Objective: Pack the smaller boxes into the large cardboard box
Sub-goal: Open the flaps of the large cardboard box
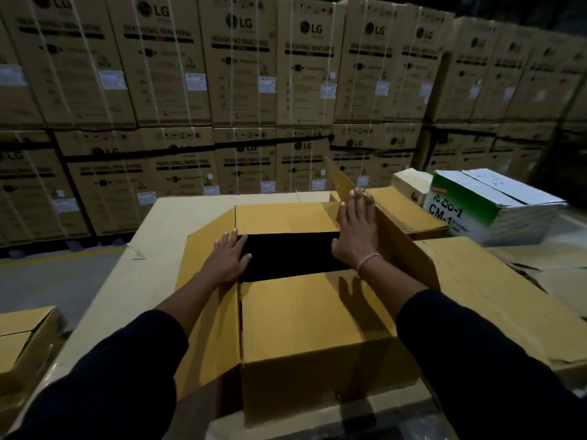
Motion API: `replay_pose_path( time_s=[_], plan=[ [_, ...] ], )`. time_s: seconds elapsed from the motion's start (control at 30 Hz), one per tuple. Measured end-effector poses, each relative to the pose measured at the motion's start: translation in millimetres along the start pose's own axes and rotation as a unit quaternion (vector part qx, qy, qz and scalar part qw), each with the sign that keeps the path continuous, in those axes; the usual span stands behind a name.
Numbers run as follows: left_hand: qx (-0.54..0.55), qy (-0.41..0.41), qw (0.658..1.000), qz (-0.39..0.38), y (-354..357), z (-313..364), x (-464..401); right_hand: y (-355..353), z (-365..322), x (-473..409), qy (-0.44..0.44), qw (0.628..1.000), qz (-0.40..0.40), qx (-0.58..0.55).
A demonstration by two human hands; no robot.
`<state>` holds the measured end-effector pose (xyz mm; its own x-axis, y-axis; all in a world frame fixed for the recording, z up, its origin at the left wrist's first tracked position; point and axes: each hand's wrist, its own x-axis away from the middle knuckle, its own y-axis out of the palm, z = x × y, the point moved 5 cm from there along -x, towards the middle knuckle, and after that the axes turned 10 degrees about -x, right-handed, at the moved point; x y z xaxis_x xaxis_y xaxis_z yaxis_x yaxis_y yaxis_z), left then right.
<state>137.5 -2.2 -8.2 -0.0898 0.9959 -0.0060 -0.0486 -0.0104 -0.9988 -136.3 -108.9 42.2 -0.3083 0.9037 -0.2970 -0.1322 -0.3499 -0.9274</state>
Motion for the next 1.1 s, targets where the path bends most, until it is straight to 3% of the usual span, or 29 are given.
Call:
replay_pose_path(
  time_s=[0.17, 0.33, 0.47, 0.7, 0.93, 1.1],
  plan=[
    [-0.025, 0.045, 0.999, -0.012, 6.7, 36.7, -44.2, 17.6, 50.8, -19.5, 0.023, 0.999, -0.021, 0.038],
    [-0.115, 0.059, 0.992, -0.002, 19.0, 67.0, -86.5, 61.0, 94.3, -35.5, 0.036, 0.998, -0.059, -0.007],
    [-0.176, 0.061, 0.982, 0.016, 28.5, 81.7, -121.3, 101.9, 116.4, -50.0, 0.034, 0.988, -0.092, -0.115],
    [-0.24, 0.087, 0.964, 0.078, 39.5, 89.2, -173.5, 155.5, 143.7, -81.8, 0.062, 0.935, -0.173, -0.302],
    [-0.303, 0.067, 0.922, 0.232, -31.3, 69.3, -231.8, 192.8, 145.2, -115.2, 0.04, 0.899, -0.211, -0.381],
    [-0.295, 0.015, 0.903, 0.312, -93.5, 75.9, -283.2, 207.7, 139.3, -136.5, 0.027, 0.898, -0.207, -0.386]
  ],
)
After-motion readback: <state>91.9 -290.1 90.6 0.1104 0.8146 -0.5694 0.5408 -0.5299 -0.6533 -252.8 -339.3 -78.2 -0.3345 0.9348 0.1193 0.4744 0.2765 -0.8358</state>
